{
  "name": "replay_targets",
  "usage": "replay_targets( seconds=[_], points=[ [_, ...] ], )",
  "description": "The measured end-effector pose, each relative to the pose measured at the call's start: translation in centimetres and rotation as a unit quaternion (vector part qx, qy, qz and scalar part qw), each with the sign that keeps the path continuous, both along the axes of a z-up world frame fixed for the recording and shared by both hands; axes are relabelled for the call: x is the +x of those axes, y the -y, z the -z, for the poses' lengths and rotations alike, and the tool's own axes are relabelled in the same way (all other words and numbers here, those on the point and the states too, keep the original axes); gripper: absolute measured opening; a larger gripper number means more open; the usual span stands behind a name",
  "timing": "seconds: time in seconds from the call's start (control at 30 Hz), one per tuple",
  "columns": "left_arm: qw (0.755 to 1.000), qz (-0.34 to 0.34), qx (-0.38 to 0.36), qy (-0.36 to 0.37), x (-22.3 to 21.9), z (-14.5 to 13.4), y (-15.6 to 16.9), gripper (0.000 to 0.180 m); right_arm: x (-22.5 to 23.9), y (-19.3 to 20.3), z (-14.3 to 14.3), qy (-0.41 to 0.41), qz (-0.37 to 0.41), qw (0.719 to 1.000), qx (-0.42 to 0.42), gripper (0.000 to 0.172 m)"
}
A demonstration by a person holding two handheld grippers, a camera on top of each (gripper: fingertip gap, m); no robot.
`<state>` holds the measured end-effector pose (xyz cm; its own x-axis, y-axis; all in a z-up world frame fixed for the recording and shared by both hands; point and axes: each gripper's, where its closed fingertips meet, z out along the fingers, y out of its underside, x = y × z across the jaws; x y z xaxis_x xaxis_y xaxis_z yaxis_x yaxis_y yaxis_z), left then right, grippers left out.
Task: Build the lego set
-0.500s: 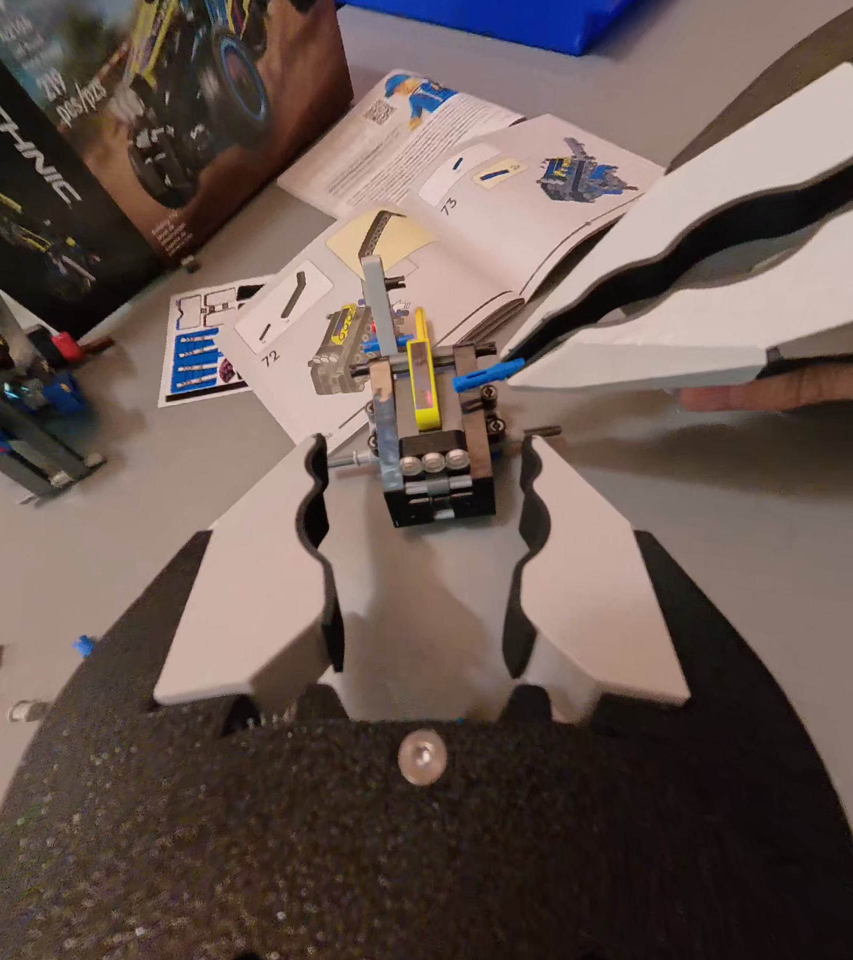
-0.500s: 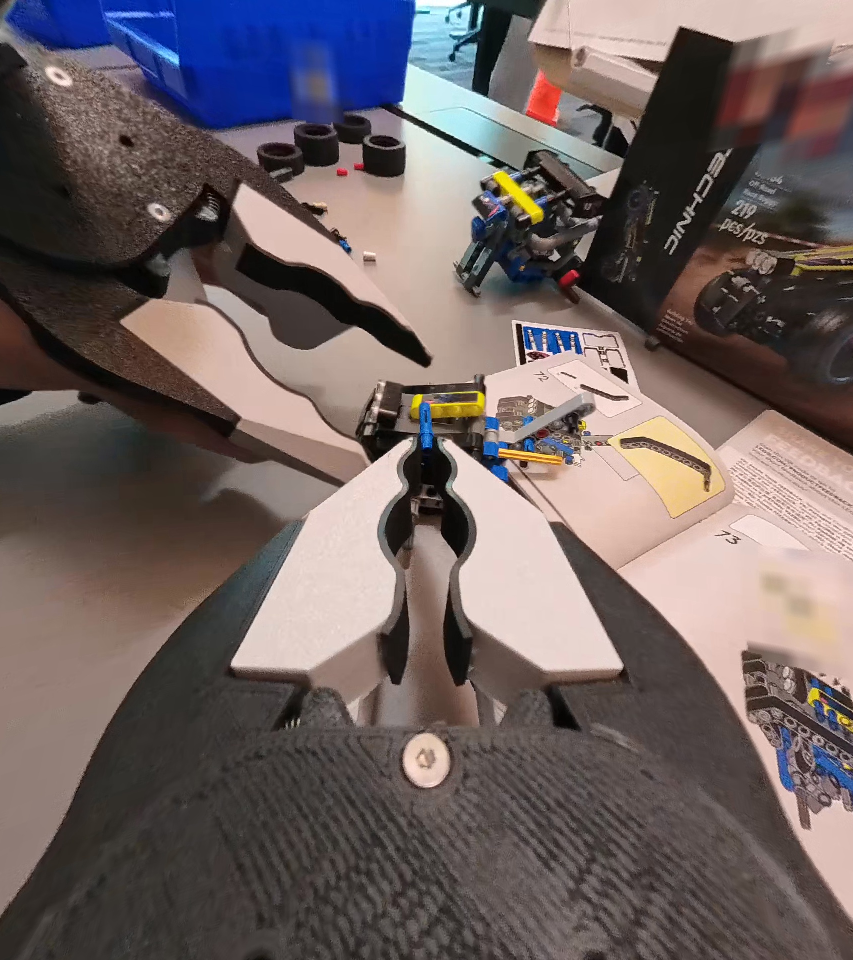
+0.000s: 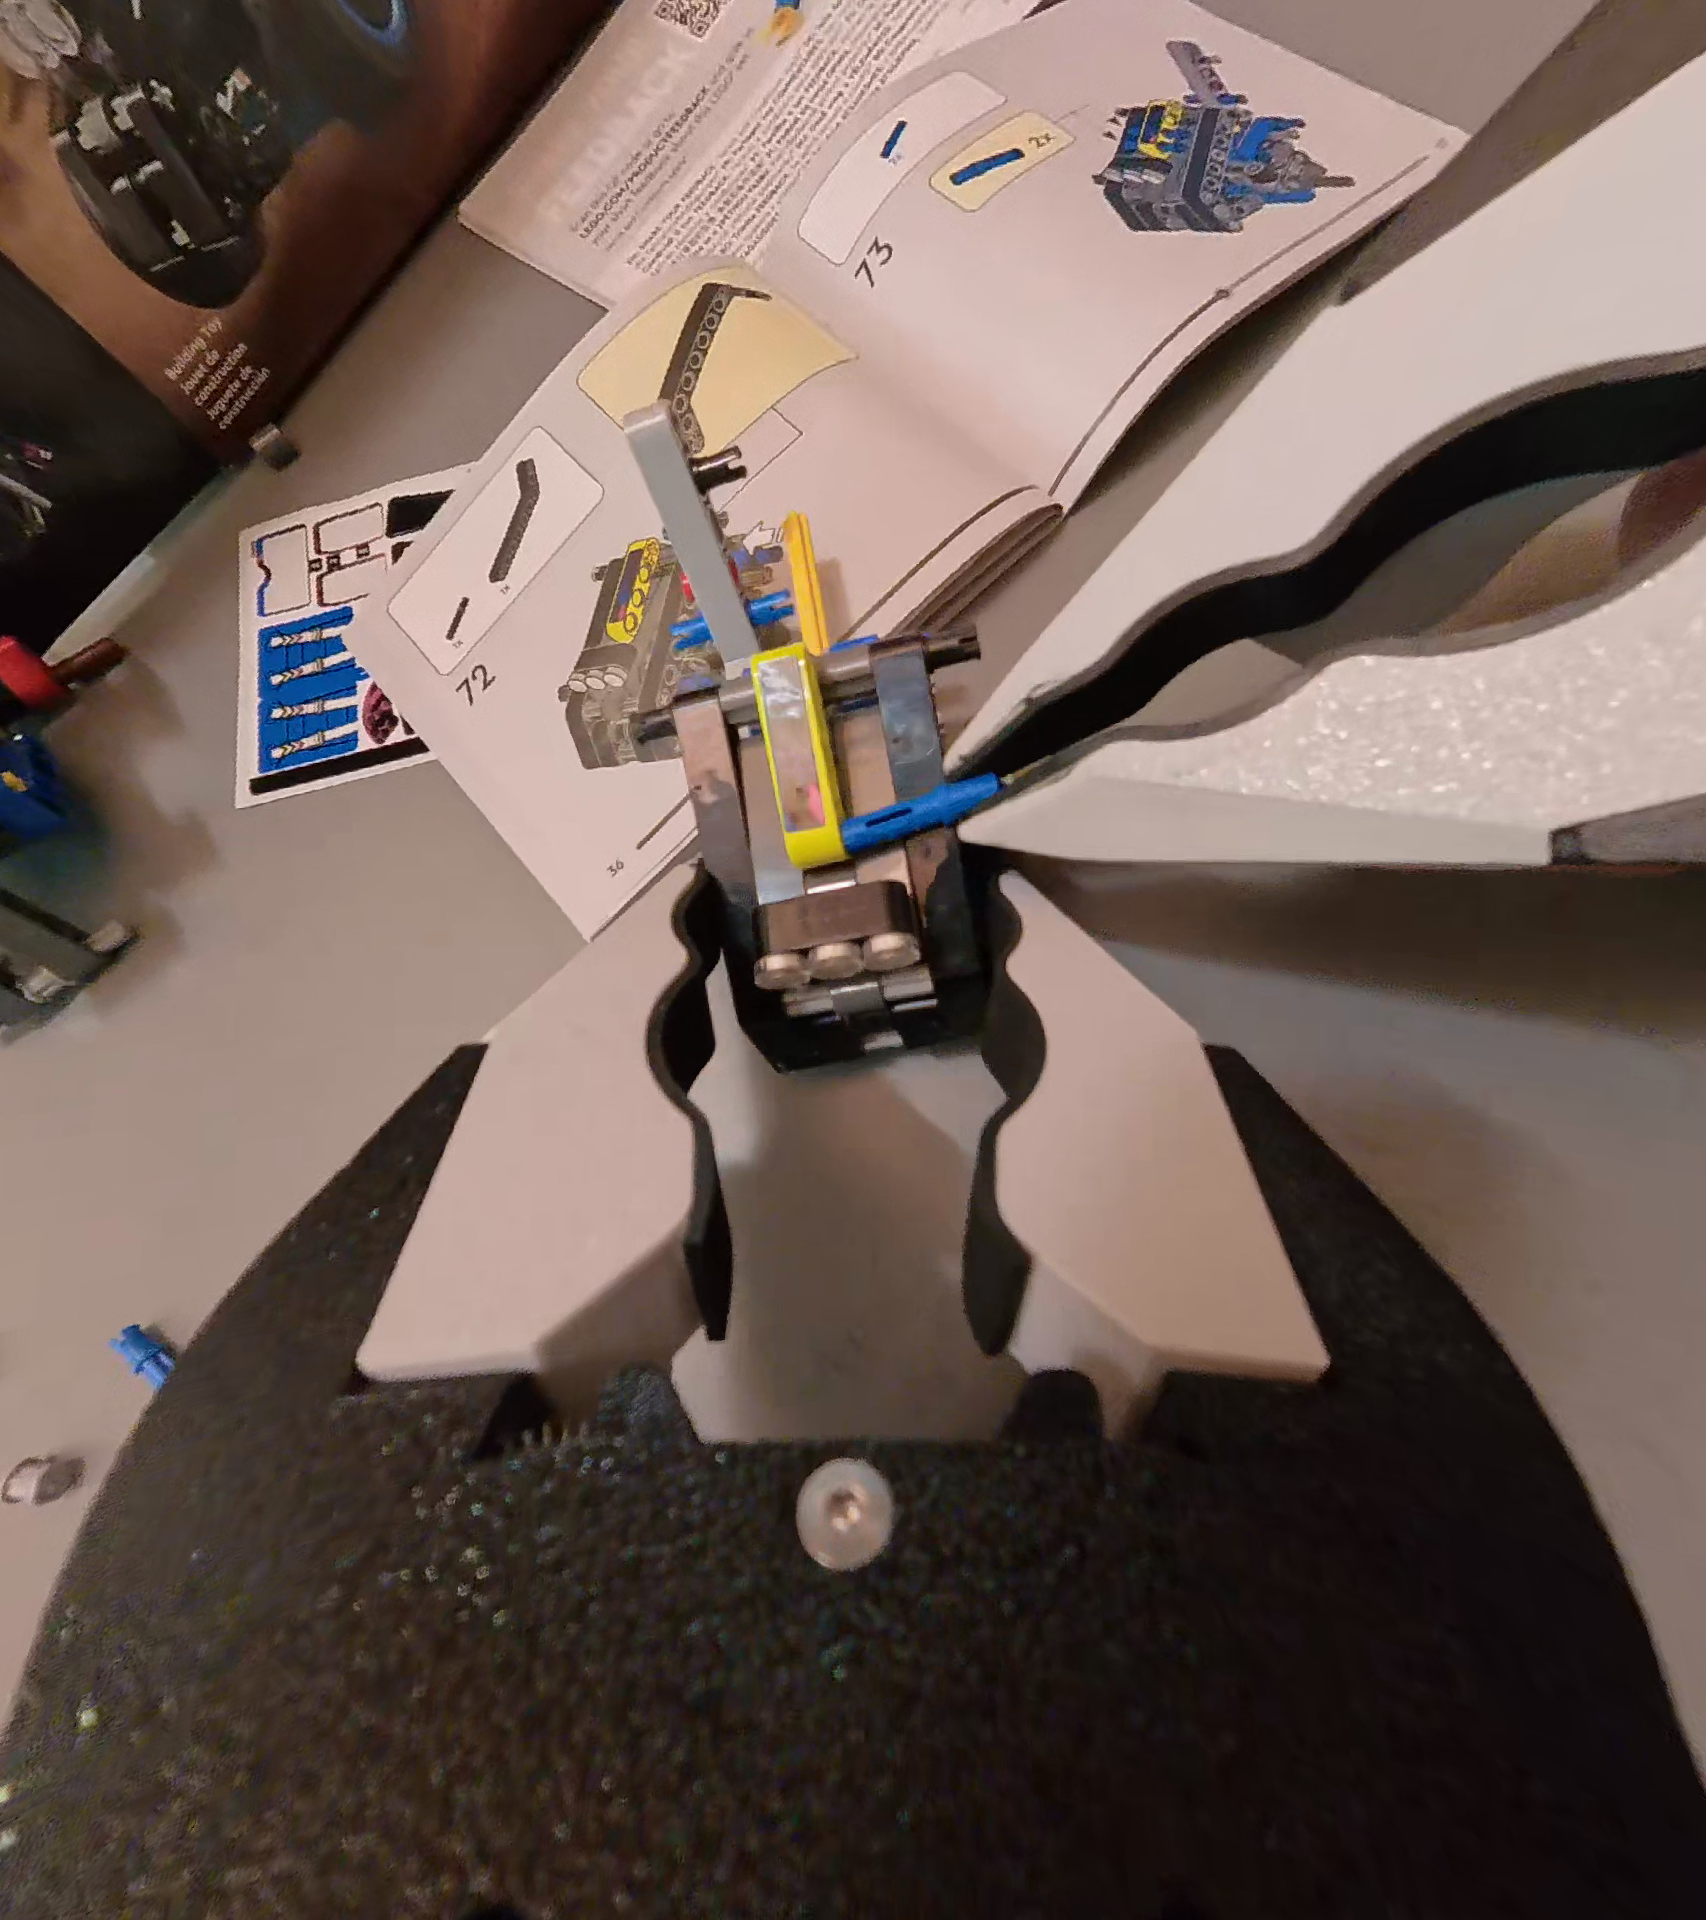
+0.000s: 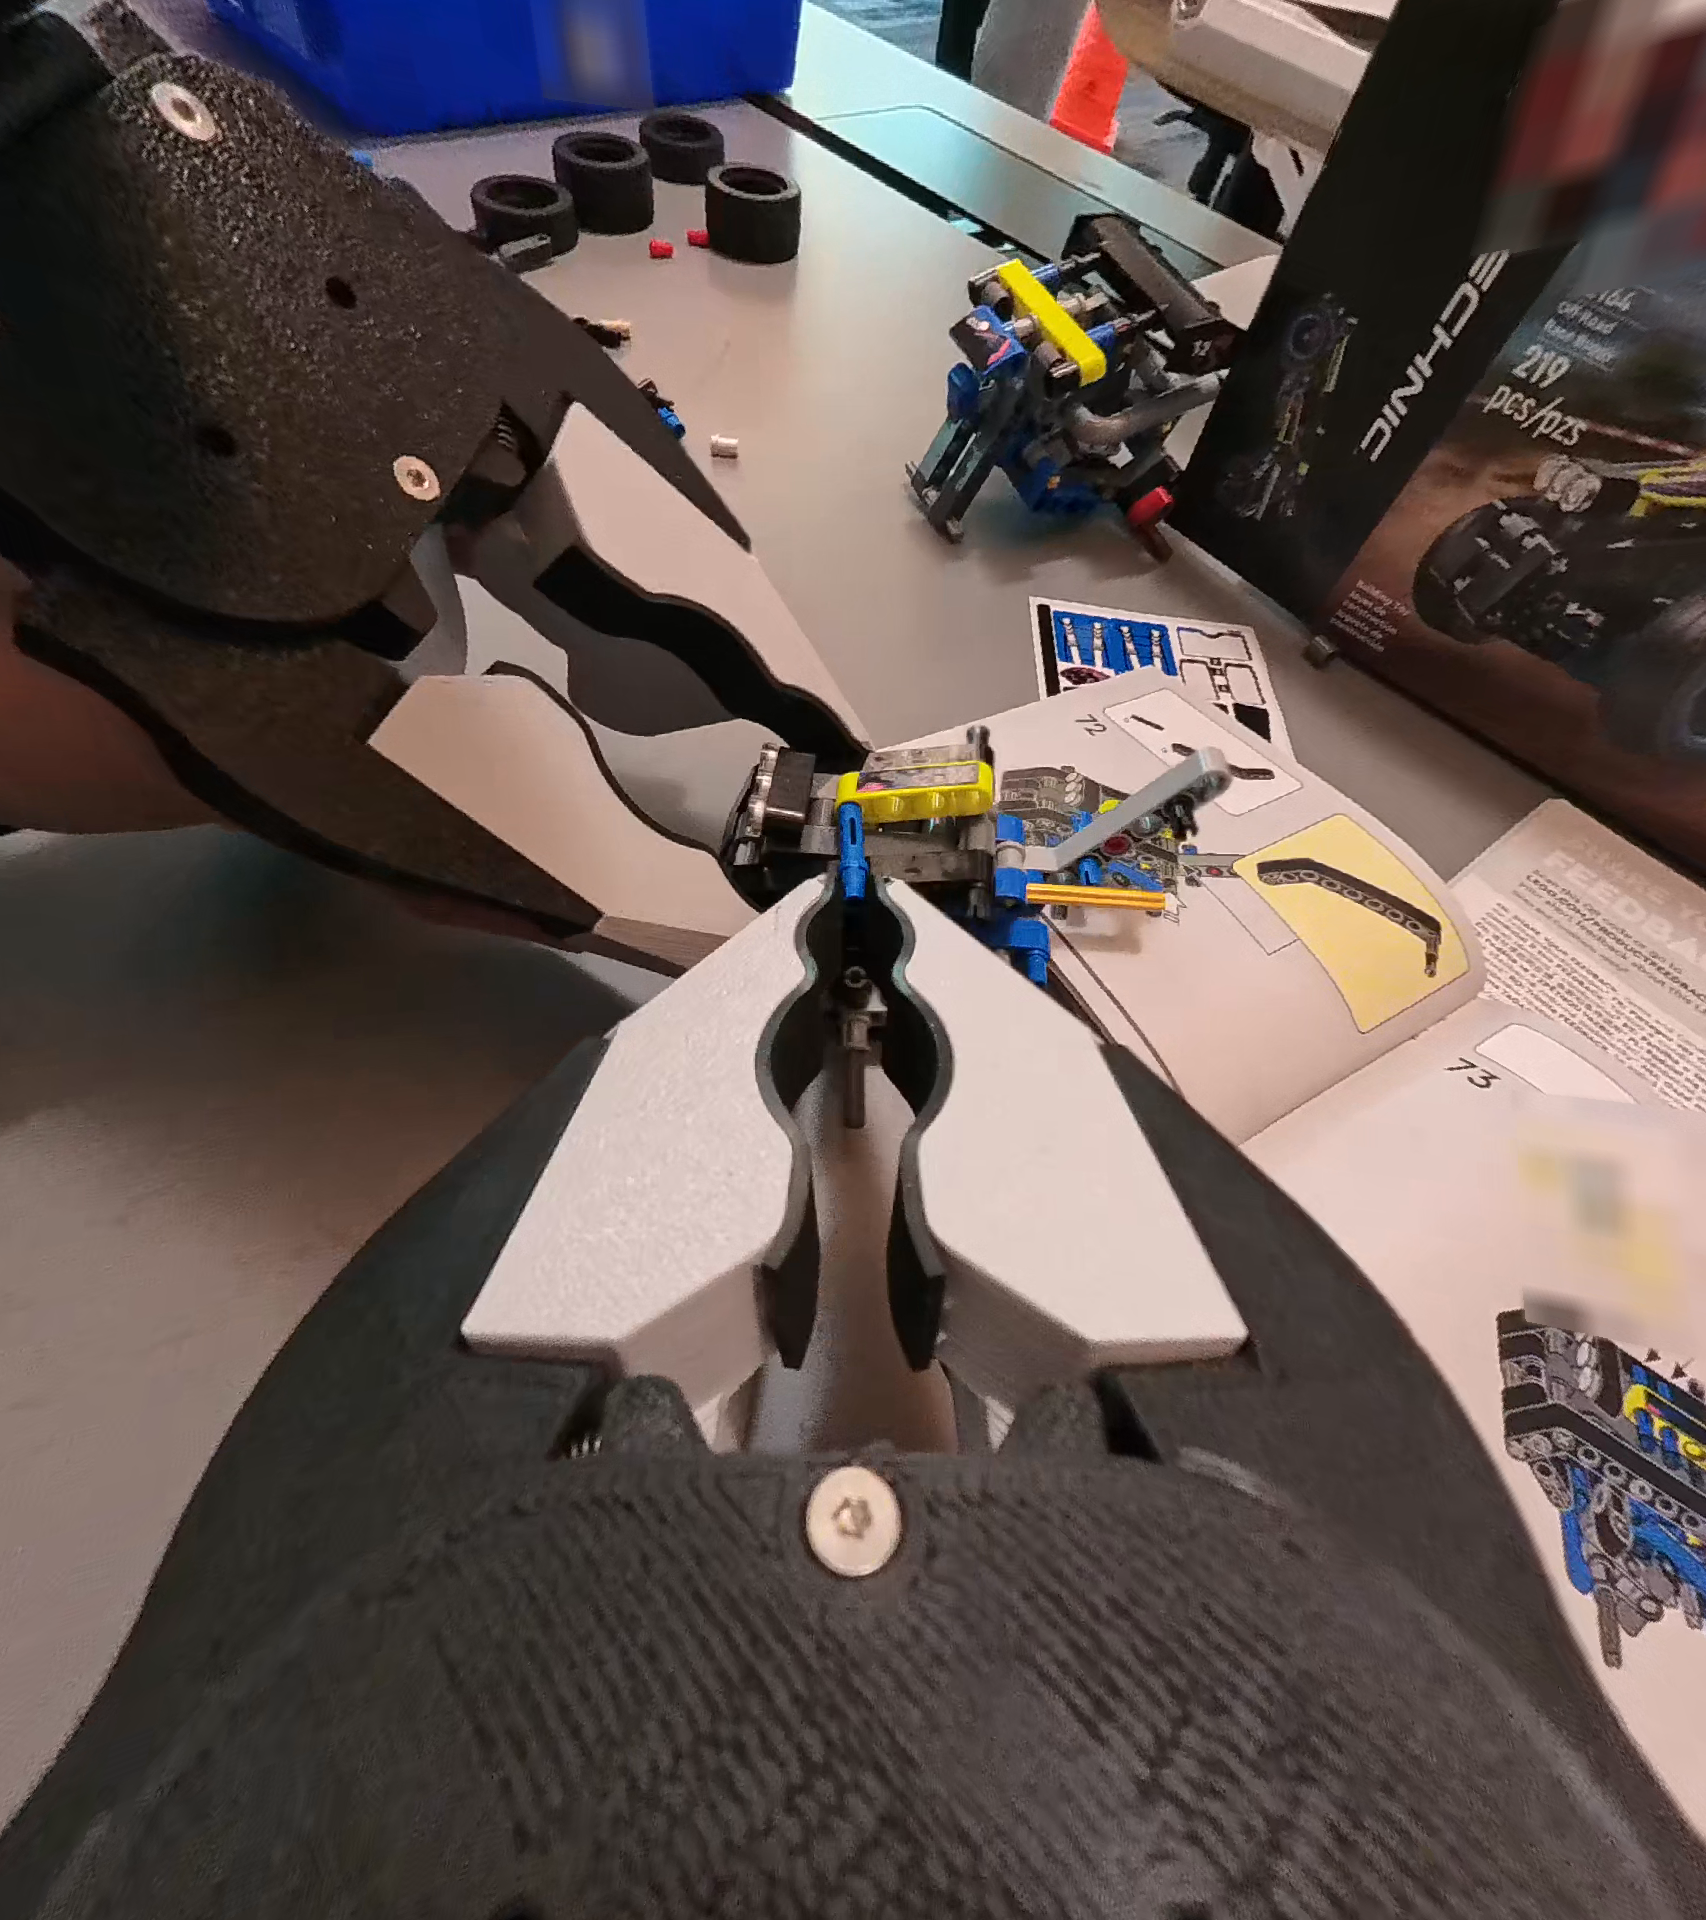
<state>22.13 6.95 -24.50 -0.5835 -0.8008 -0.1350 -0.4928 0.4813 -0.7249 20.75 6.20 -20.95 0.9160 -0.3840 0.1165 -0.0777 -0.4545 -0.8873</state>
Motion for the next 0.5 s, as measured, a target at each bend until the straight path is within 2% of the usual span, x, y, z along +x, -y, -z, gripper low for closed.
replay_targets(
  seconds=[0.03,0.17,0.27,0.37,0.5],
  points=[
    [1.0,0.001,0.0,0.0,0.0,-0.01,-0.01,0.047,0.03,0.0,-0.04,-0.001,0.001,1.0,0.002,0.002],
    [1.0,-0.009,-0.003,0.007,0.26,-0.03,-0.03,0.046,0.2,-0.05,0.03,0.004,0.011,1.0,-0.003,0.002],
    [1.0,-0.013,-0.004,0.018,0.5,-0.02,-0.09,0.045,0.26,-0.11,0.07,0.039,0.011,0.999,-0.018,0.002],
    [1.0,-0.011,-0.017,0.016,0.46,-0.03,0.0,0.045,0.26,-0.04,0.07,0.083,0.007,0.996,-0.038,0.001],
    [1.0,-0.017,-0.015,0.011,0.47,-0.02,-0.03,0.044,0.38,-0.01,0.08,0.18,-0.001,0.978,-0.106,0.002]
  ],
)
